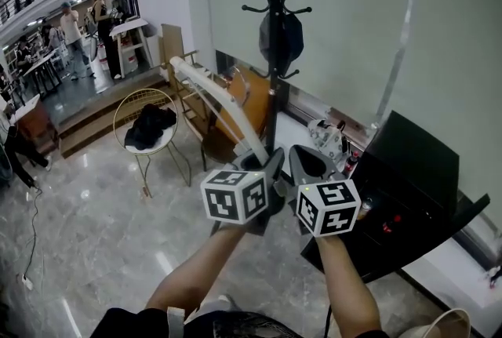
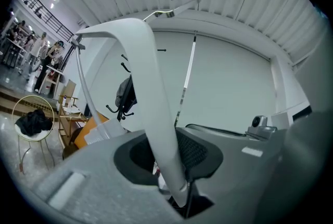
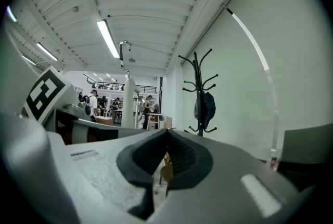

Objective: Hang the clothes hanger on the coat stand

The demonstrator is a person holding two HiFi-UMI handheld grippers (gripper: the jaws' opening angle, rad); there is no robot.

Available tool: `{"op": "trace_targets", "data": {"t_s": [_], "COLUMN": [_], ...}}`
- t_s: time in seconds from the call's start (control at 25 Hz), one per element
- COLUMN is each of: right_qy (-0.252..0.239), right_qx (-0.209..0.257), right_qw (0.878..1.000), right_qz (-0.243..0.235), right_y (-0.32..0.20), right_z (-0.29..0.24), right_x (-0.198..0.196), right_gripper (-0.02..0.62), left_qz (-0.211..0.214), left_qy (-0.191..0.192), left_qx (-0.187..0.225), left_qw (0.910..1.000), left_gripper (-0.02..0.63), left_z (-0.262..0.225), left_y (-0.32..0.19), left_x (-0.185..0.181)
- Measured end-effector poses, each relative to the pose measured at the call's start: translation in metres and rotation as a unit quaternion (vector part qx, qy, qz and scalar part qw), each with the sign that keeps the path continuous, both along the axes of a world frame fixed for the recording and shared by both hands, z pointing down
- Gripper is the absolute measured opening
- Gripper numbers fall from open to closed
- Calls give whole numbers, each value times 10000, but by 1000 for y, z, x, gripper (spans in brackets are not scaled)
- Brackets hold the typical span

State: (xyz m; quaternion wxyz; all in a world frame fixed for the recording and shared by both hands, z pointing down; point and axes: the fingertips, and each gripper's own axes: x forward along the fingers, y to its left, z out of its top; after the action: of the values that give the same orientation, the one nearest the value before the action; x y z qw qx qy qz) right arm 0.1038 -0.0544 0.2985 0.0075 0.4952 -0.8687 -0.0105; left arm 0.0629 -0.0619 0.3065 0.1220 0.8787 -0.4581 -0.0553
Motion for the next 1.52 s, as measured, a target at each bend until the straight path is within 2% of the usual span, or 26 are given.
{"op": "trace_targets", "data": {"t_s": [0.56,0.92,1.52], "right_qy": [114,187,195], "right_qx": [74,93,169], "right_qw": [9999,9997,9987], "right_qz": [-25,82,433], "right_y": [-70,-134,-214], "right_z": [-5,-14,-29], "right_x": [-16,-50,-100], "right_gripper": [-6,-6,-6], "left_qz": [67,146,502], "left_qy": [127,212,277], "left_qx": [-3,33,82], "left_qw": [9999,9997,9983], "left_gripper": [100,100,100], "left_z": [0,-10,-24], "left_y": [-74,-141,-224], "left_x": [-10,-46,-97]}}
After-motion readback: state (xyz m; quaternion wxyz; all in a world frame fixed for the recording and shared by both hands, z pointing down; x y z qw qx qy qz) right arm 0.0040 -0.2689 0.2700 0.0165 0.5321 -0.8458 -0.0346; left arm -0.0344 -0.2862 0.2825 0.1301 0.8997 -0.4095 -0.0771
